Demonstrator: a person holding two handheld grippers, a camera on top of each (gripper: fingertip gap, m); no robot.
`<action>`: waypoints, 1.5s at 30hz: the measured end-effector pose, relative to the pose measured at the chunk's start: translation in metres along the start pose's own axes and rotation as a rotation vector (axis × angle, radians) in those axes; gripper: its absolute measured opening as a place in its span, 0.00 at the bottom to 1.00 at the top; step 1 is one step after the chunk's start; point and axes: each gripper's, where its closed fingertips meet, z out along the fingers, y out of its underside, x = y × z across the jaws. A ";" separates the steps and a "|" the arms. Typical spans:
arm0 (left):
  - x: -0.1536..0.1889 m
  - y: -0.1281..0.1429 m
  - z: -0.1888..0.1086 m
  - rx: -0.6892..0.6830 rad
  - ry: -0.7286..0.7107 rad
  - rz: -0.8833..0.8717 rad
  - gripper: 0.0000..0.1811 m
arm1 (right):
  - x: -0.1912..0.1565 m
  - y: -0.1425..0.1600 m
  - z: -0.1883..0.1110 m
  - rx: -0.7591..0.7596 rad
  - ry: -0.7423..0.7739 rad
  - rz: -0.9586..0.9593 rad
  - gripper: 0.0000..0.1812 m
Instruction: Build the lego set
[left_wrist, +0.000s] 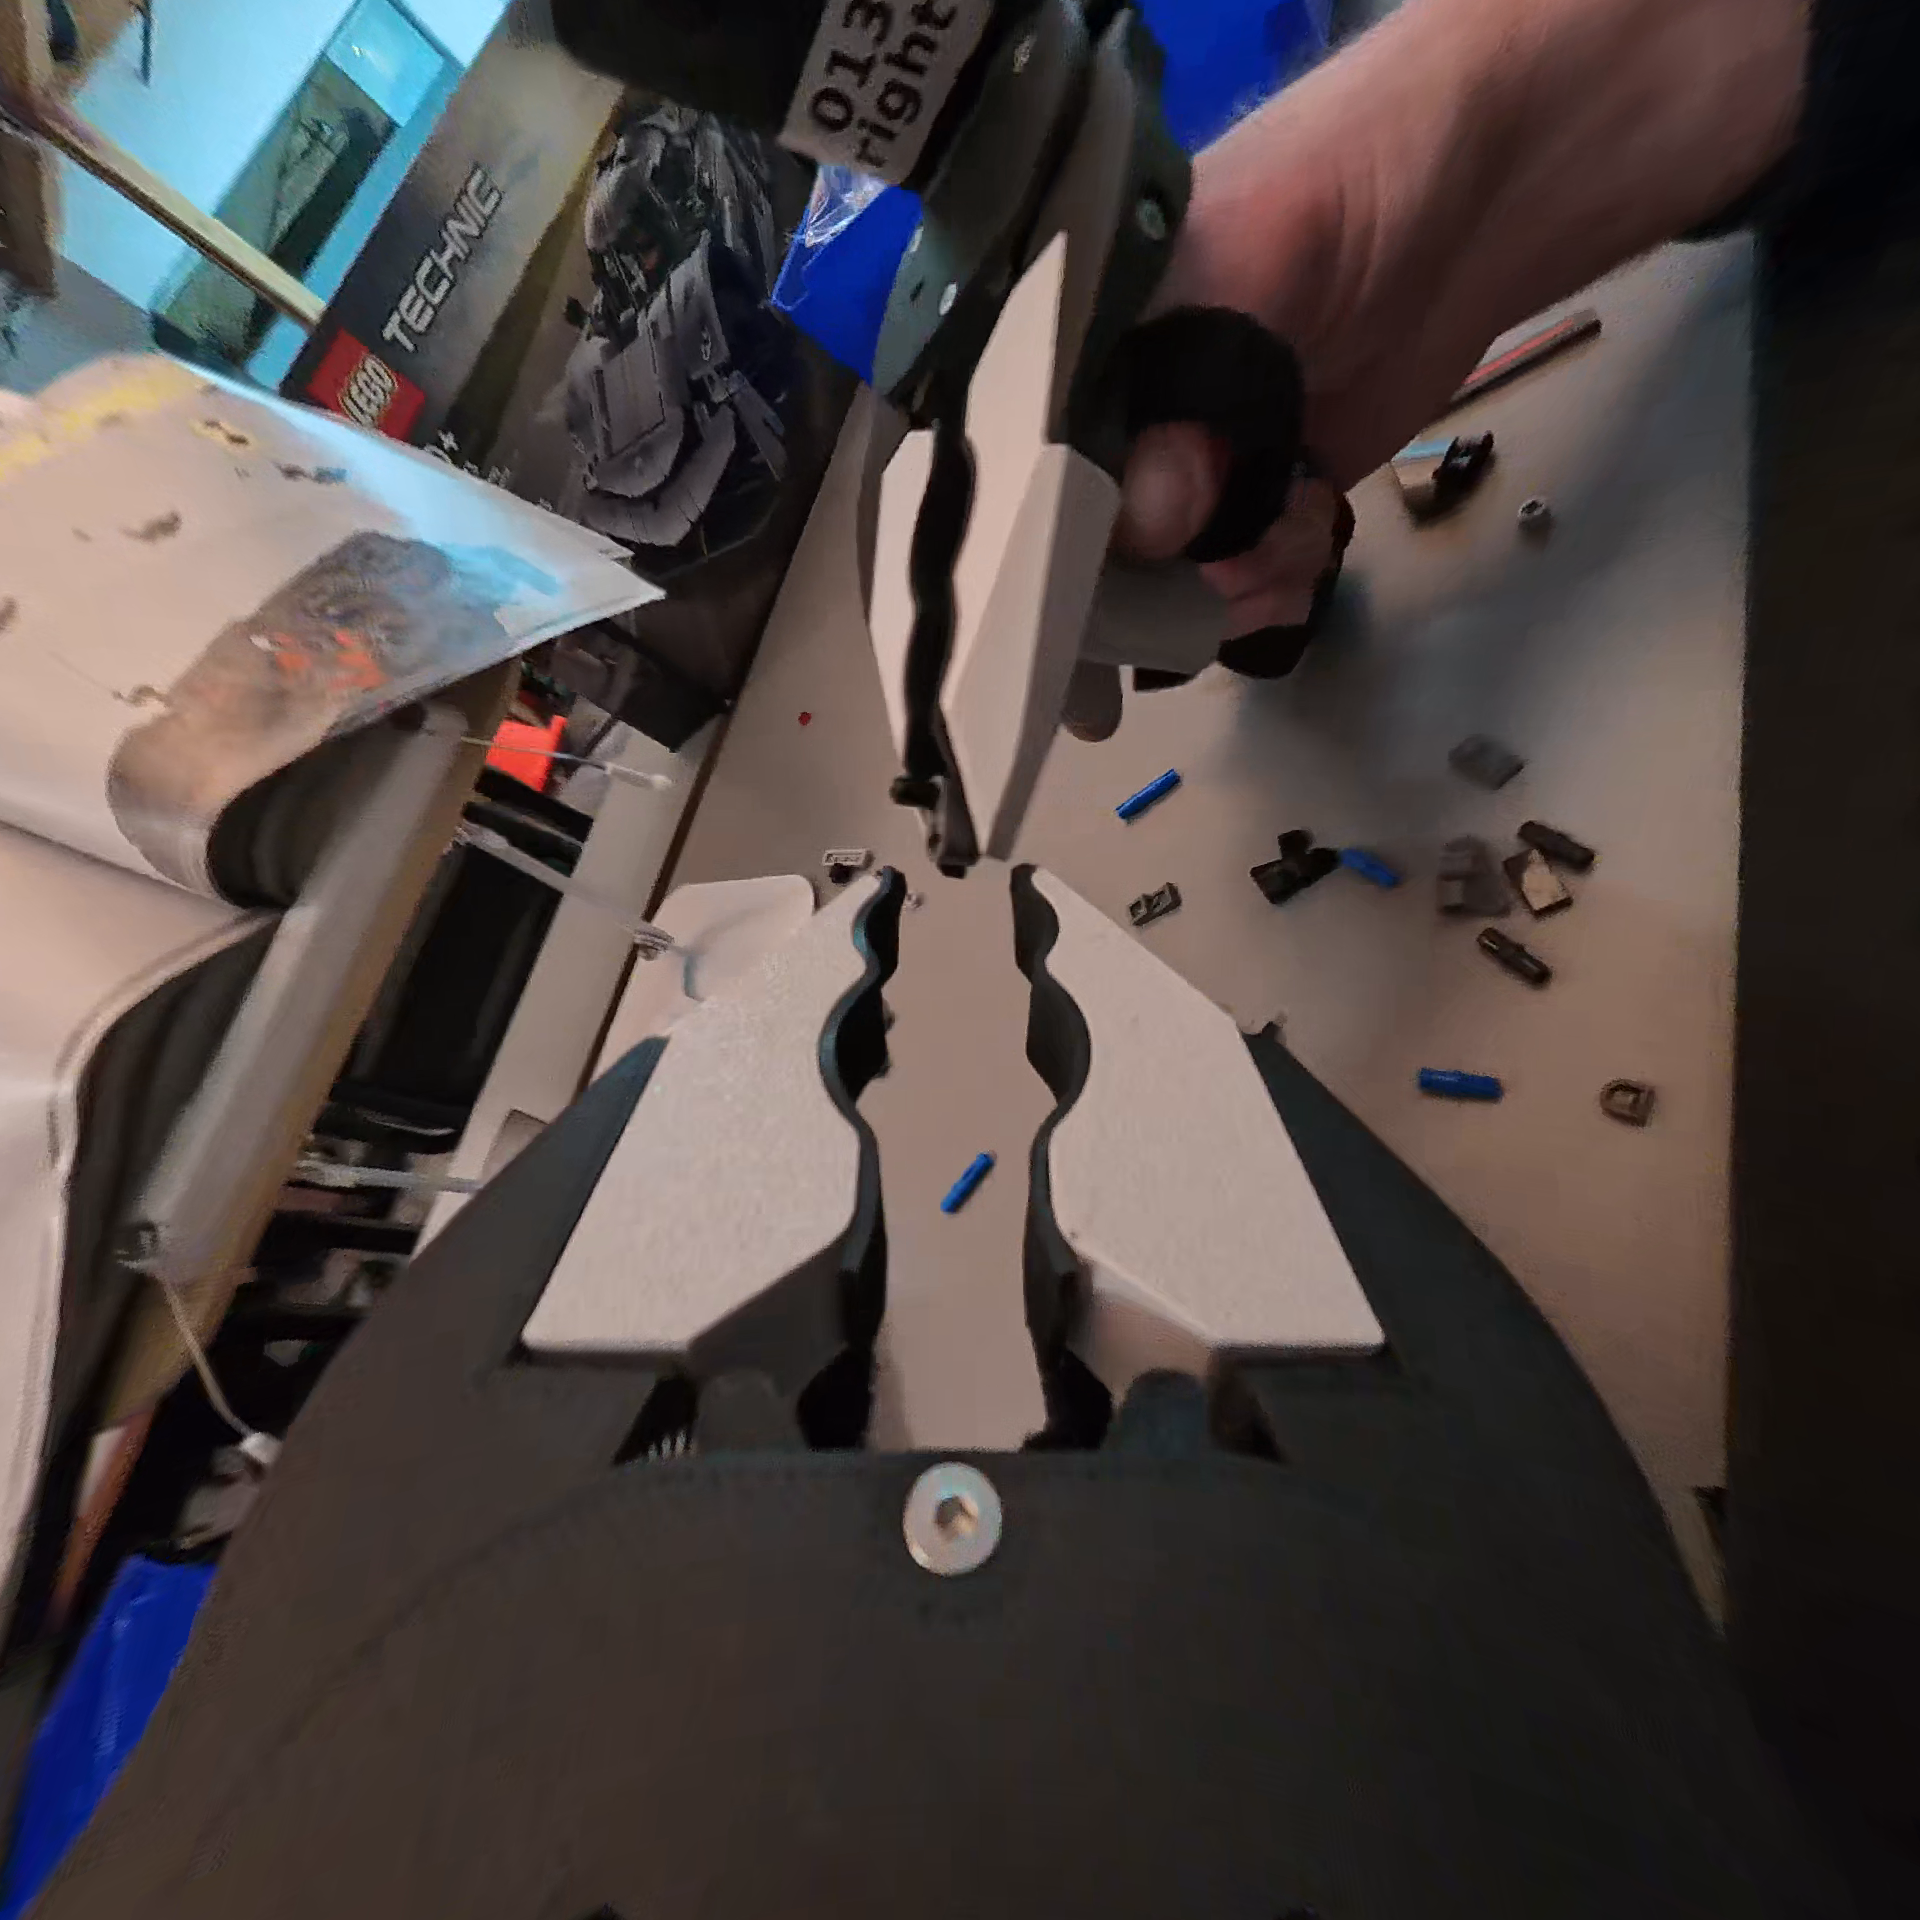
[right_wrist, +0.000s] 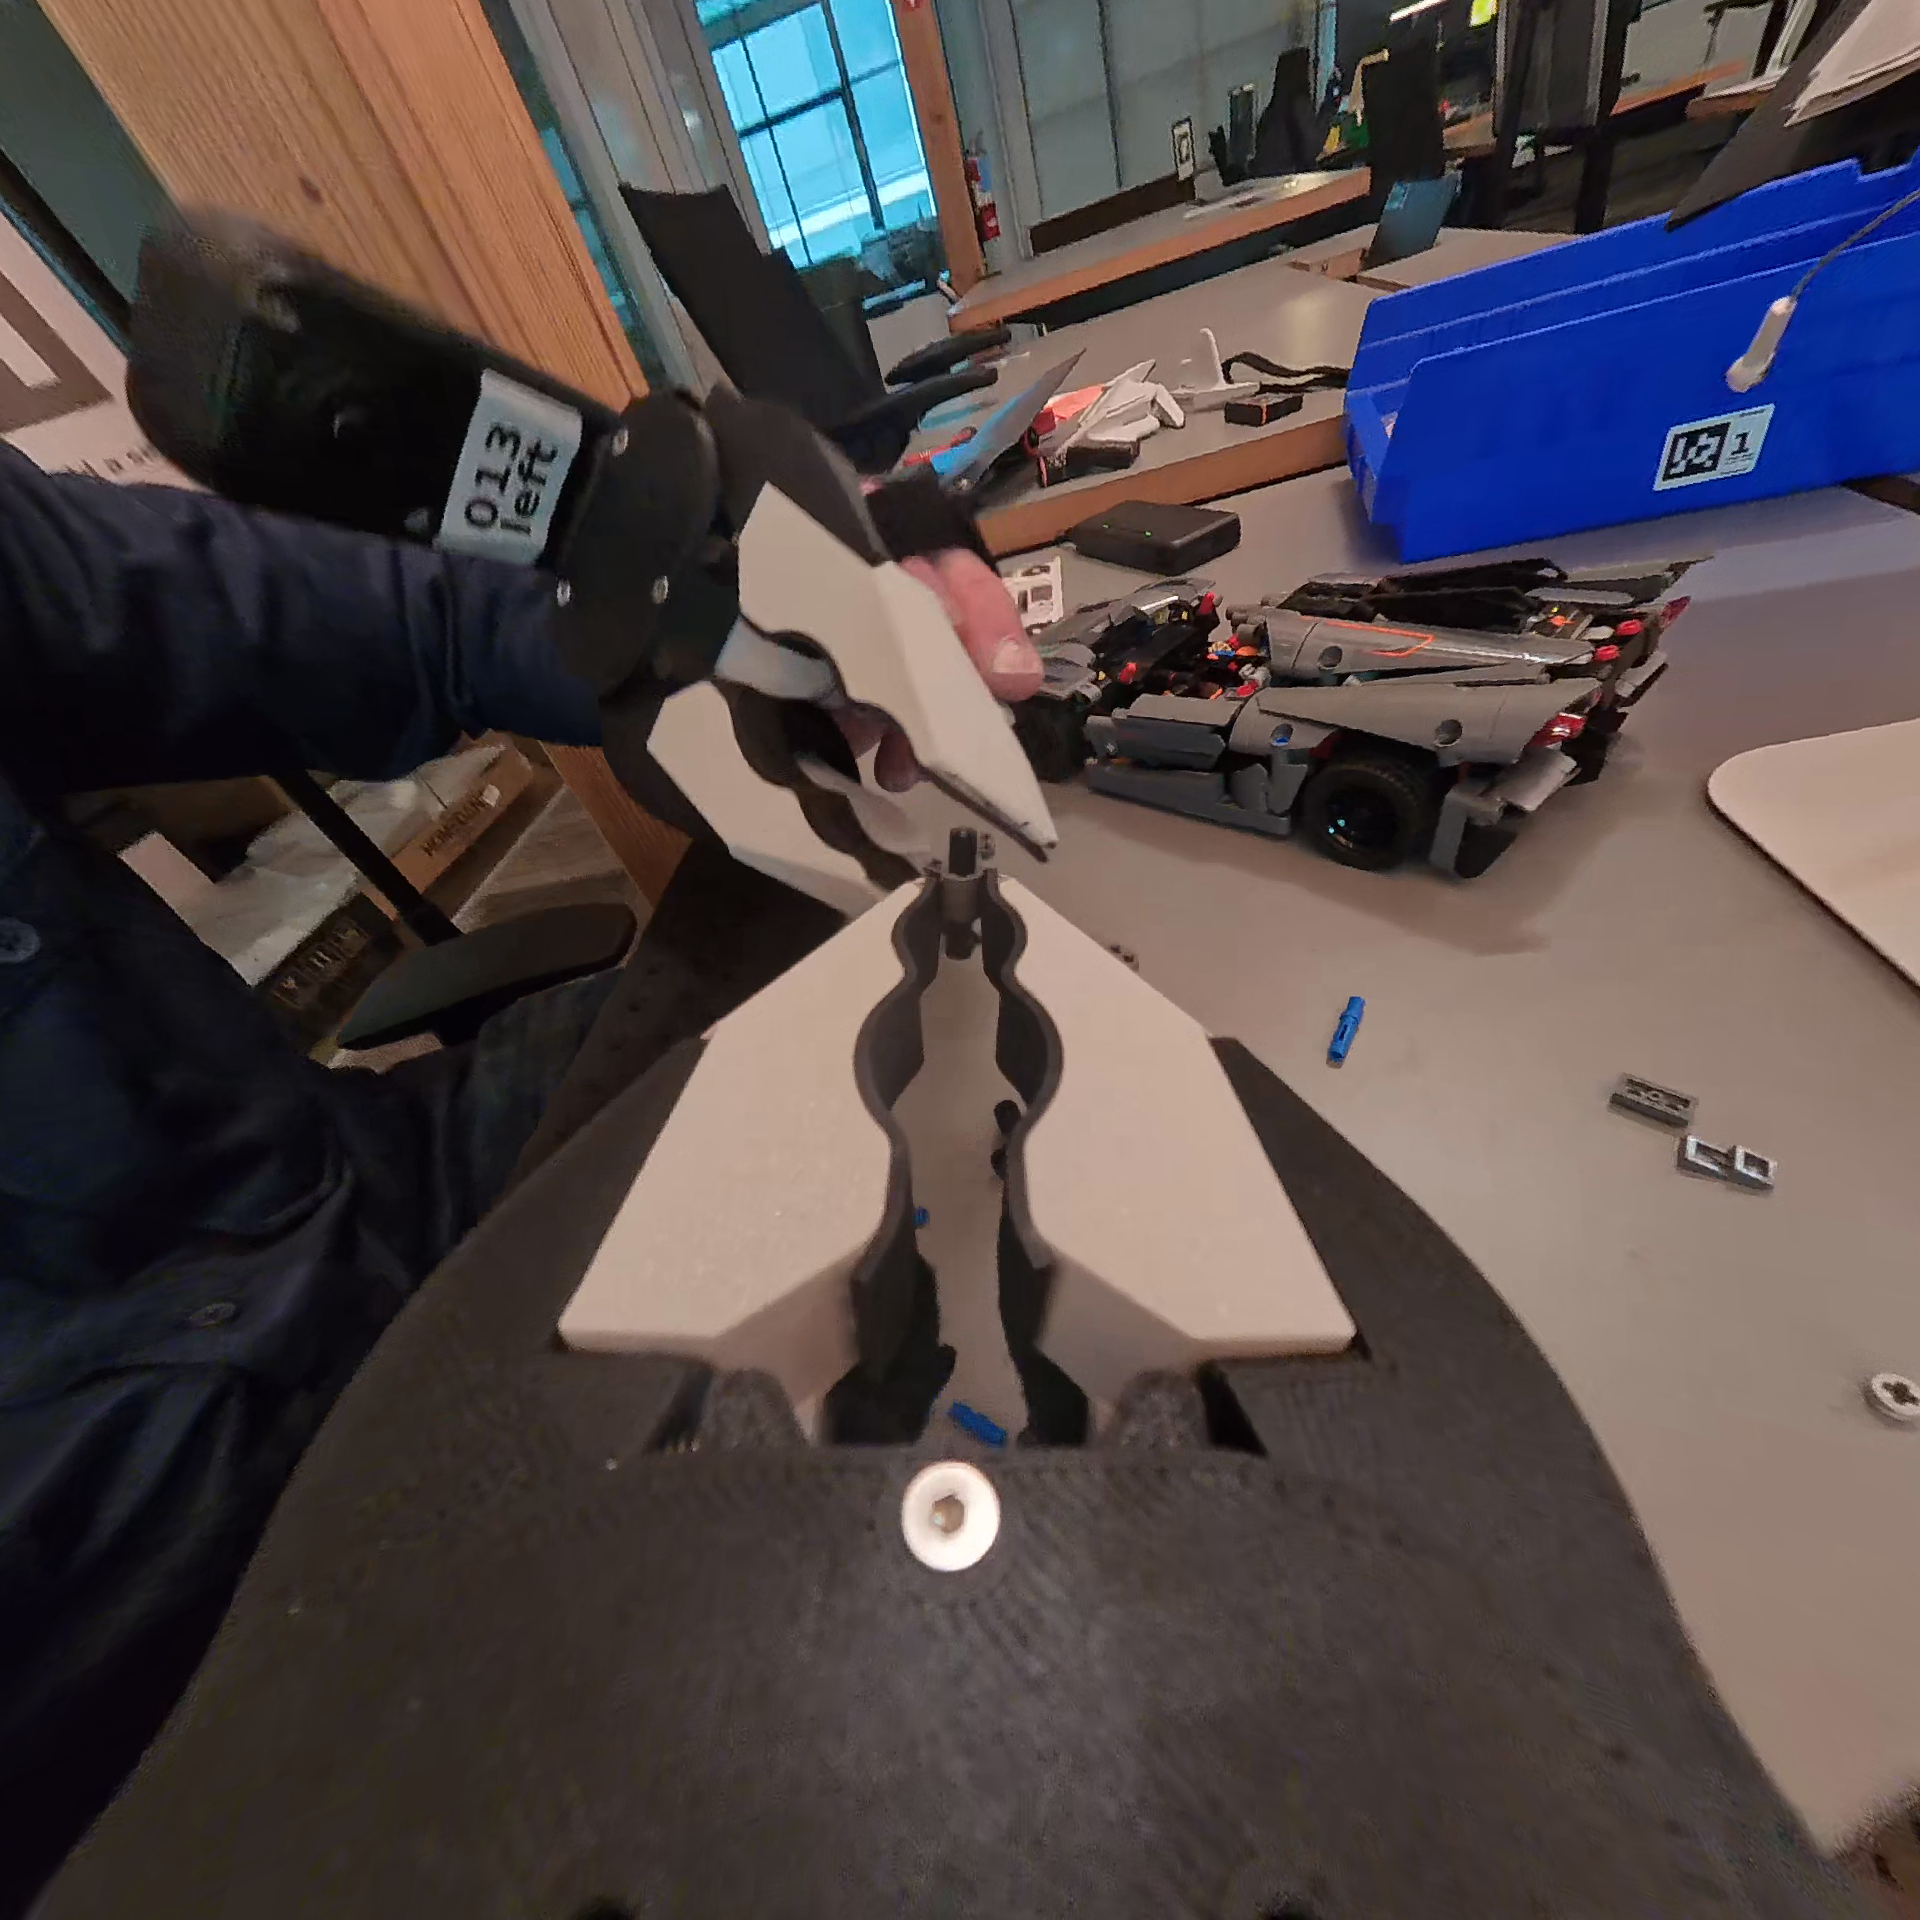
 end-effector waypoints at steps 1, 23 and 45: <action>0.001 -0.001 0.000 -0.004 -0.012 0.034 0.11 | 0.000 -0.001 -0.001 0.008 -0.007 0.013 0.02; -0.001 0.006 0.001 -0.067 -0.075 0.159 0.00 | 0.001 0.002 0.002 0.003 -0.015 0.070 0.03; -0.001 0.006 0.000 -0.047 -0.066 0.148 0.06 | 0.004 0.004 0.002 -0.003 -0.012 0.095 0.02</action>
